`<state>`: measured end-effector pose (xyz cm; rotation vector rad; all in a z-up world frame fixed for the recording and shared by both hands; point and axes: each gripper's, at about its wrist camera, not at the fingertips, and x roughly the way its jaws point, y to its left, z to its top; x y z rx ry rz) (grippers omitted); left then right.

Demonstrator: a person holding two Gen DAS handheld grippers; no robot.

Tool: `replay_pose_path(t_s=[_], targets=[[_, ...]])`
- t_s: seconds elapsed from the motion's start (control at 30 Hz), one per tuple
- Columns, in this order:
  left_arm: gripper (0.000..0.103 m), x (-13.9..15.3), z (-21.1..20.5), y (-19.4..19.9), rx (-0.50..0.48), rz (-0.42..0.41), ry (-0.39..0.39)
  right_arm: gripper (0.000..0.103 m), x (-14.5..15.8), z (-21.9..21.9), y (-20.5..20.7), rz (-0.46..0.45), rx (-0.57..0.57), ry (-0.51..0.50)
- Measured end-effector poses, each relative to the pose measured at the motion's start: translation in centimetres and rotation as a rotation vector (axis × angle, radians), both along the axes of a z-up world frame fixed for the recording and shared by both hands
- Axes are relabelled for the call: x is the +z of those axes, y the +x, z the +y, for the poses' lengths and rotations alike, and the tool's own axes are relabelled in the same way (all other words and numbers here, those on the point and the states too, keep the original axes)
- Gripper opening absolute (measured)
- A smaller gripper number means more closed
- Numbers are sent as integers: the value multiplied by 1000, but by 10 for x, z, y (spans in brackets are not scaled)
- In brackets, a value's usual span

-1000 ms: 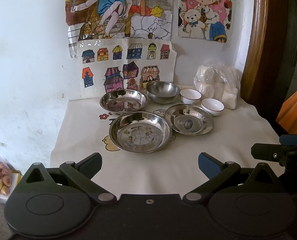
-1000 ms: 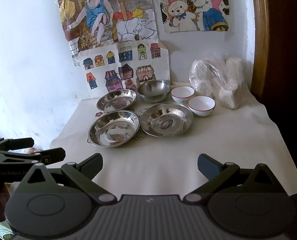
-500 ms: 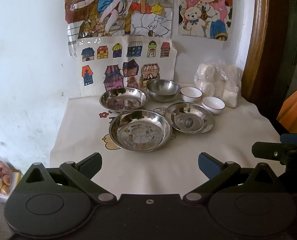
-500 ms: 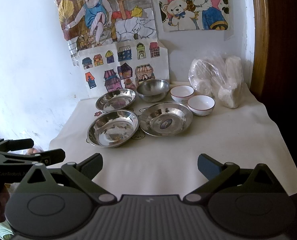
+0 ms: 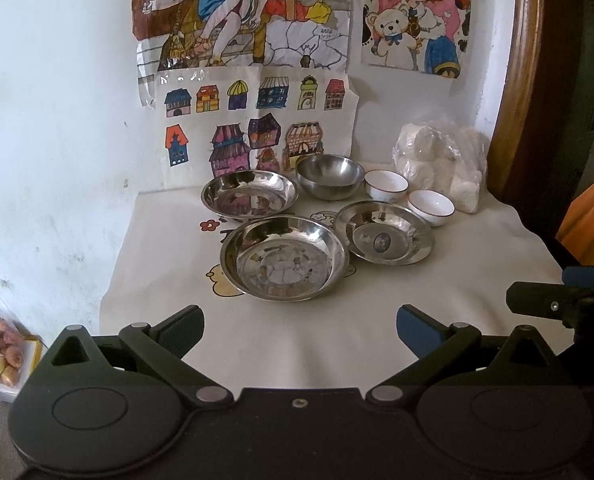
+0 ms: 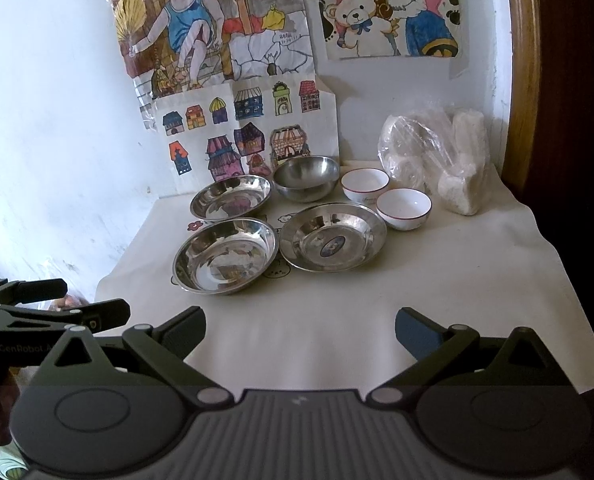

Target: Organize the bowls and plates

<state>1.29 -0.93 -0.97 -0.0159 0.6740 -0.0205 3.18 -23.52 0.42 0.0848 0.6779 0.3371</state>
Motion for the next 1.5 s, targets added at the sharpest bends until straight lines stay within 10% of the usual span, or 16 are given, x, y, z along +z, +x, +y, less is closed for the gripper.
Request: replay_pose_path(t_s=[0.87,1.5], targets=[[102,-18,-10,32,17,115,11,103,-9,-2,27,96,15,-14],[102,-45,-18,135,210,246,-89,103,-35,-29,143,192,183,-37]])
